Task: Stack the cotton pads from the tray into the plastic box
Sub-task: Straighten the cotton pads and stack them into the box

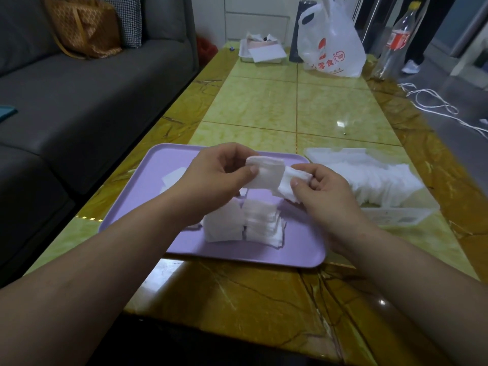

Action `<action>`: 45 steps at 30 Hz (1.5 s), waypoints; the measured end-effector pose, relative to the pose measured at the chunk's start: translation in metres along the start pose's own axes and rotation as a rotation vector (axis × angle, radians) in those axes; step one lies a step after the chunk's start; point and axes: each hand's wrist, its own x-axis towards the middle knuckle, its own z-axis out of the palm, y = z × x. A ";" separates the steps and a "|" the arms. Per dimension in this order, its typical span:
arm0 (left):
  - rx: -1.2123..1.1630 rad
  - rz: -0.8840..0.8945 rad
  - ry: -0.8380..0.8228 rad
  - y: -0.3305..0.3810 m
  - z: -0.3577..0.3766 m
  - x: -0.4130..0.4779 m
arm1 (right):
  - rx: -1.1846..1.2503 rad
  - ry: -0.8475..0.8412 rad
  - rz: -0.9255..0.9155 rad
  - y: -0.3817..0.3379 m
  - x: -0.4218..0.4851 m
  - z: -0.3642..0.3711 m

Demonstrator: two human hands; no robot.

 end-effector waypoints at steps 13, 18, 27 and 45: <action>-0.034 -0.035 -0.036 -0.002 0.017 -0.003 | 0.227 -0.213 0.053 -0.013 -0.010 0.008; 0.041 -0.031 -0.018 -0.007 0.021 -0.001 | 0.236 -0.217 0.083 -0.015 -0.010 0.009; 0.178 0.008 -0.031 -0.008 0.027 -0.001 | 0.152 -0.178 0.136 -0.012 -0.007 0.007; 0.605 -0.047 -0.368 -0.013 0.008 0.000 | -0.178 0.015 -0.048 0.005 -0.010 0.007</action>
